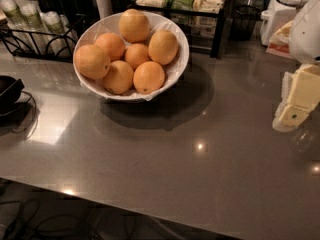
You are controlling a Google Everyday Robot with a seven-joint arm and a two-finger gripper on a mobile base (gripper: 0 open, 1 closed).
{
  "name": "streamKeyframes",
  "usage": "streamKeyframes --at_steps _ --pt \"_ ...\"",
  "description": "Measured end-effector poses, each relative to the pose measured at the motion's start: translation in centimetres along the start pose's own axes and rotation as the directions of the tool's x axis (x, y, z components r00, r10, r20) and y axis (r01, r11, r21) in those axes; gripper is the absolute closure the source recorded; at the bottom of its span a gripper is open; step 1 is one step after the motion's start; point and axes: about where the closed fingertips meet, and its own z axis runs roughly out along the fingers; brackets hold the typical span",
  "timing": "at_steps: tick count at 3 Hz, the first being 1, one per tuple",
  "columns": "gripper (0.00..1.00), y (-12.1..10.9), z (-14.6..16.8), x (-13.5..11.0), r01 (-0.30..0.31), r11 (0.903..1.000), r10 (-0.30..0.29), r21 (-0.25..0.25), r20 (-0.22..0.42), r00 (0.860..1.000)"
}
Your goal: Pick orange from white bowl
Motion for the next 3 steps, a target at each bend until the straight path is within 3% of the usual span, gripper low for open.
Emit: streamKeyframes --at_steps 2,3 --pt "0.00 -0.2 -0.1 -0.5 0.012 0.9999 -0.012 0.002 0.015 1.000" --pt "0.00 -1.5 0.8 -3.9 0.085 0.9964 -0.084 0.001 0.098 0.992"
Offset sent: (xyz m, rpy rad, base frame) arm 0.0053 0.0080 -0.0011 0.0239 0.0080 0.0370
